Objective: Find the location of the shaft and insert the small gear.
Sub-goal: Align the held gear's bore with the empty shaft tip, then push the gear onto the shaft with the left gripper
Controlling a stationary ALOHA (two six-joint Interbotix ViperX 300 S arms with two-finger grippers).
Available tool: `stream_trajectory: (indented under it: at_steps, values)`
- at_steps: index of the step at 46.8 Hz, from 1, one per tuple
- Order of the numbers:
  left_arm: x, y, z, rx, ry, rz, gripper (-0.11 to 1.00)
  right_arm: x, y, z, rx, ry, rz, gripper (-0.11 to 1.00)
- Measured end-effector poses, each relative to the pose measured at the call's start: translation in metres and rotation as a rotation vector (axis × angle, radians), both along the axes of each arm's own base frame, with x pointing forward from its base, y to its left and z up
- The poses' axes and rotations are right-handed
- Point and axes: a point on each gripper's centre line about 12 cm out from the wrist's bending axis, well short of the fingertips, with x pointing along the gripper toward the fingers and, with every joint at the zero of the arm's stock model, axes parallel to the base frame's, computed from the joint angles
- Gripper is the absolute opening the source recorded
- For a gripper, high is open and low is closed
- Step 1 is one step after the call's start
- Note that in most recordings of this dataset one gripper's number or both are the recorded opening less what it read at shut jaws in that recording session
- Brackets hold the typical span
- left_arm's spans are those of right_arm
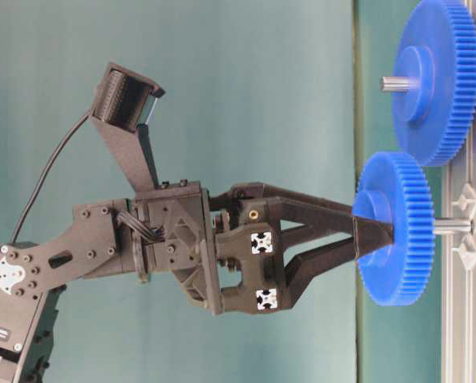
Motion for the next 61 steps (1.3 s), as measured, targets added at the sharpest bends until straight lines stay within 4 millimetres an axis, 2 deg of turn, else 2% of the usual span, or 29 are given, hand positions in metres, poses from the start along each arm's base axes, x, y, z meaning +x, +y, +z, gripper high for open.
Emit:
stream_trajectory:
  at_steps: [24, 37, 44, 61]
  values:
    - [0.004, 0.001, -0.009, 0.001, 0.002, -0.002, 0.63, 0.000, 0.000, 0.000, -0.002, -0.001, 0.001, 0.01]
    - [-0.005, 0.007, -0.010, -0.002, 0.011, 0.014, 0.63, 0.000, 0.000, 0.000, -0.001, 0.000, 0.001, 0.01]
    - [-0.012, 0.020, -0.010, -0.003, 0.017, 0.049, 0.63, 0.000, 0.000, 0.000, -0.001, 0.000, 0.001, 0.01]
    - [-0.006, 0.022, -0.010, 0.001, 0.003, 0.038, 0.63, 0.000, 0.000, 0.000, 0.000, 0.000, 0.000, 0.01]
